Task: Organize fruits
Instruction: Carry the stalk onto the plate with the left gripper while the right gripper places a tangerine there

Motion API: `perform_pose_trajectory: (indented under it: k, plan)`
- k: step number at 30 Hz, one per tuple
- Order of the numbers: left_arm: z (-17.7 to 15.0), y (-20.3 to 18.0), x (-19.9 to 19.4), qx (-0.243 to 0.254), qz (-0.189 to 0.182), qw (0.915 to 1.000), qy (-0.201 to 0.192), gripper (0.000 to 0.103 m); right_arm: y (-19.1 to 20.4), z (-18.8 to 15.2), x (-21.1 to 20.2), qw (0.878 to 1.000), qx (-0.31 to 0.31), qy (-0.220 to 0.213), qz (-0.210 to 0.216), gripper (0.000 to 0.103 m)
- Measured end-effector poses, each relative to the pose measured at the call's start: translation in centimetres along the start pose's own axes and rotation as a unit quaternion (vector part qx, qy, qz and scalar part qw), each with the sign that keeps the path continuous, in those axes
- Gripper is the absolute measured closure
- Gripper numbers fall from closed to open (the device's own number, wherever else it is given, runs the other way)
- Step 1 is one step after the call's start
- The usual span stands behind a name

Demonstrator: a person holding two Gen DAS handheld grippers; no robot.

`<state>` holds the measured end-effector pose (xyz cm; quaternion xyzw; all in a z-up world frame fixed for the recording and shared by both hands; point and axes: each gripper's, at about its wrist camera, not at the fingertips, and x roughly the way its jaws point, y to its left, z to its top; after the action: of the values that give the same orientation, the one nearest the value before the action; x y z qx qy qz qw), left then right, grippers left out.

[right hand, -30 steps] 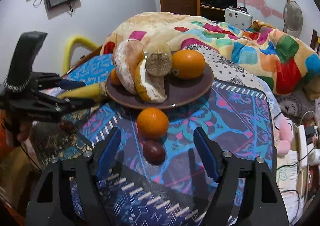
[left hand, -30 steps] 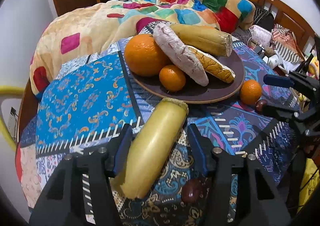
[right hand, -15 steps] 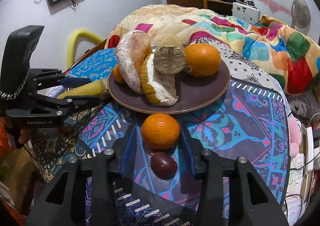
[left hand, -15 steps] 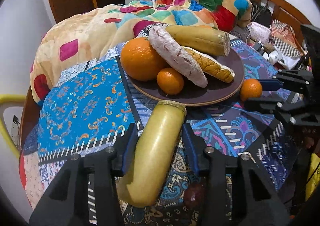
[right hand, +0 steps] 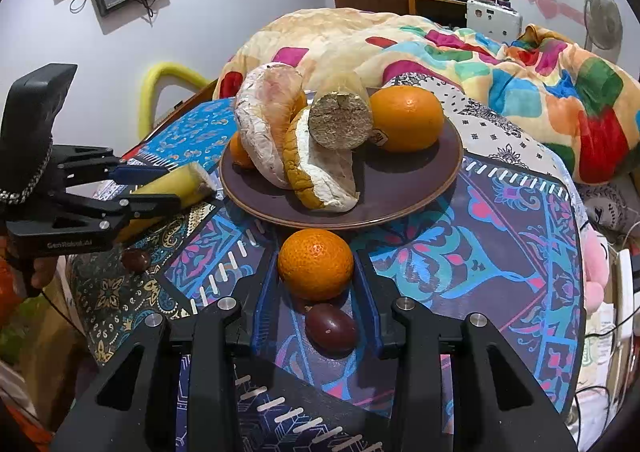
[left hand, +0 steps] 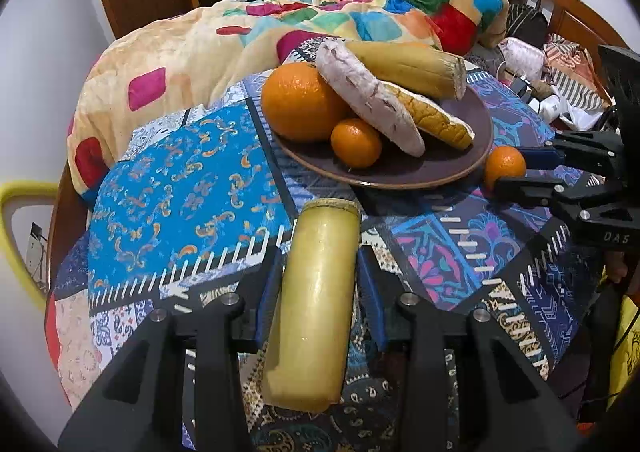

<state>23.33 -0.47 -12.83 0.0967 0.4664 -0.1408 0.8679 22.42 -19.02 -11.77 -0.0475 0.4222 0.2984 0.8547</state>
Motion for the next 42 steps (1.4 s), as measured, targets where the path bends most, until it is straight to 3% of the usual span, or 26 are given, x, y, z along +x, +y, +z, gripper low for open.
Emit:
perform_pose_trajectory:
  k: [5, 10, 21, 28, 42]
  plan:
    - [0.4, 0.0, 1.2, -0.009, -0.001, 0.9999, 0.011, 0.063, 0.0, 0.1, 0.2, 1.0, 0.001, -0.002, 0.002, 0.068]
    - [0.2, -0.1, 0.6, -0.016, 0.012, 0.9998, -0.002, 0.063, 0.0, -0.1, -0.4, 1.0, 0.0, -0.01, 0.006, 0.069]
    - [1.0, 0.1, -6.6, -0.035, 0.015, 0.9951, -0.091, 0.067, 0.0, 0.9, -4.9, 0.997, 0.002, -0.074, -0.011, 0.069]
    - [2.4, 0.0, -9.3, -0.061, -0.014, 0.9872, -0.147, 0.067, -0.5, 1.9, -6.5, 0.994, 0.001, -0.103, -0.022, 0.069]
    - [5.9, -4.4, -6.3, -0.042, -0.085, 0.9858, -0.139, 0.067, -2.0, 2.4, -4.3, 0.995, 0.005, -0.09, -0.03, 0.069]
